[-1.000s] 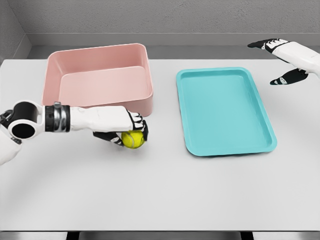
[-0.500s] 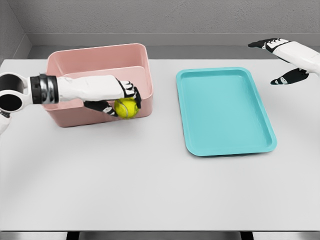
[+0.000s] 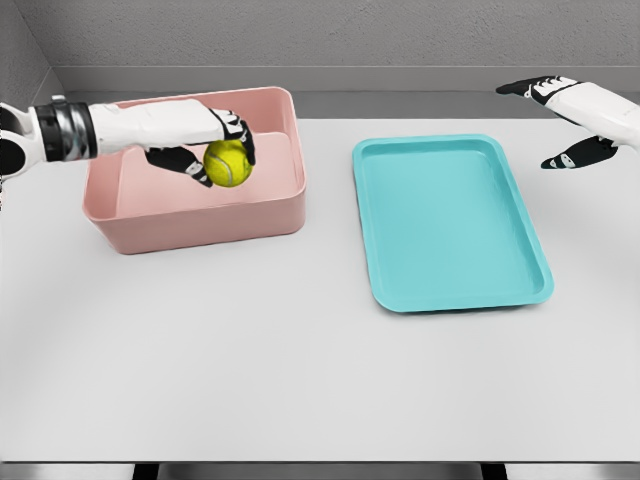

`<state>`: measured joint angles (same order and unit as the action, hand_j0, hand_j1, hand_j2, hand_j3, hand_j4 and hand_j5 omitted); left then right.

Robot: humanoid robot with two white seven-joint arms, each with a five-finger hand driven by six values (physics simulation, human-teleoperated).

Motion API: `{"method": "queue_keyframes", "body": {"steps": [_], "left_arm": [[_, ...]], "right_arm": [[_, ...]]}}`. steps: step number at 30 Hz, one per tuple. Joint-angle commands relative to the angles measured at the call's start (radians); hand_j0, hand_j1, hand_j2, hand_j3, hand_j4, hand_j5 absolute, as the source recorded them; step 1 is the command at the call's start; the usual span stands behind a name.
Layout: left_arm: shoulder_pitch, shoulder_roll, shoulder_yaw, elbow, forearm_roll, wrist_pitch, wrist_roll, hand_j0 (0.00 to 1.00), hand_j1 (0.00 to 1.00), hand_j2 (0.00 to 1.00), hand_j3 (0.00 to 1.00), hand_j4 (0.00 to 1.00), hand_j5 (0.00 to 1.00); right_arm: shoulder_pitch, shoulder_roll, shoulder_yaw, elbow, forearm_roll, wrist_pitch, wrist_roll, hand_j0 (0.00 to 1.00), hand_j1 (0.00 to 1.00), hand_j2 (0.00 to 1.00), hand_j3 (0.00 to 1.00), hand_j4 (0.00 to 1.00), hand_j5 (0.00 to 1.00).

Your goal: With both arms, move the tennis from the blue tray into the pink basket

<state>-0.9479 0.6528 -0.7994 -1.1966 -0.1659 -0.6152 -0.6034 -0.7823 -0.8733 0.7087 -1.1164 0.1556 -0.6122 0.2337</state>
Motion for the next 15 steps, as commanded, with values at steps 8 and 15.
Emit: {"method": "queue_keyframes", "body": {"steps": [8, 15], "left_arm": [[-0.028, -0.122, 0.003, 0.305, -0.044, 0.004, 0.005, 0.36, 0.36, 0.36, 0.36, 0.36, 0.36], [-0.032, -0.133, 0.009, 0.324, -0.049, 0.004, 0.011, 0.78, 0.78, 0.78, 0.78, 0.78, 0.78]], "right_arm": [[-0.002, -0.001, 0.0, 0.0, -0.007, 0.001, -0.001, 1.0, 1.0, 1.0, 1.0, 1.0, 1.0], [-0.002, -0.003, 0.0, 0.0, -0.007, 0.001, -0.001, 1.0, 1.0, 1.0, 1.0, 1.0, 1.0]]}}
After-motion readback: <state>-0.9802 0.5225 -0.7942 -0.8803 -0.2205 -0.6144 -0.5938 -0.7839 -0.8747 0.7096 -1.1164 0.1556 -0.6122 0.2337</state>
